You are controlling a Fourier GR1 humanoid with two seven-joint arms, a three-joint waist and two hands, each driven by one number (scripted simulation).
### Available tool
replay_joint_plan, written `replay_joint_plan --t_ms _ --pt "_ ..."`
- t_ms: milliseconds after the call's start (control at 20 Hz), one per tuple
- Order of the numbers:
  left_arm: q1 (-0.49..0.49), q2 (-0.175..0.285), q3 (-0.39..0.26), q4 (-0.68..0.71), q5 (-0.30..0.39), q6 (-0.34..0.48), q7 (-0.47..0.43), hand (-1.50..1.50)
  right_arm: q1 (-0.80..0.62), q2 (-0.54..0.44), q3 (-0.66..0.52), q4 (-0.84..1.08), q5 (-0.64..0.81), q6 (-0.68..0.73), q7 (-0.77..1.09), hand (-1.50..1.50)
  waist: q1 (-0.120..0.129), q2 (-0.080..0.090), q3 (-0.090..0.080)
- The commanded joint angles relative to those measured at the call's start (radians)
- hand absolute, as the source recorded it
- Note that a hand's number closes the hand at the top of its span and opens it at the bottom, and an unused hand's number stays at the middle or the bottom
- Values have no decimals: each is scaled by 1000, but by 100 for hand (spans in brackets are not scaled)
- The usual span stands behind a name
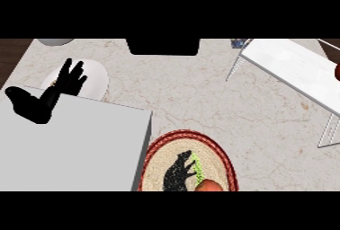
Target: Pick the bell pepper from the placemat and place it in the tiered shelf
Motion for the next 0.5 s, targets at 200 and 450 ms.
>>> replay_joint_plan --t_ms 200,450 --pt "34 20 26 -8 9 -19 -9 0 101 -72 -28 29 -36 210 -186 -150 -10 -3 5" --pt "21 18 38 7 18 -18 4 0 164 -82 -8 -38 -40 241 -276 -150 -30 -7 5"
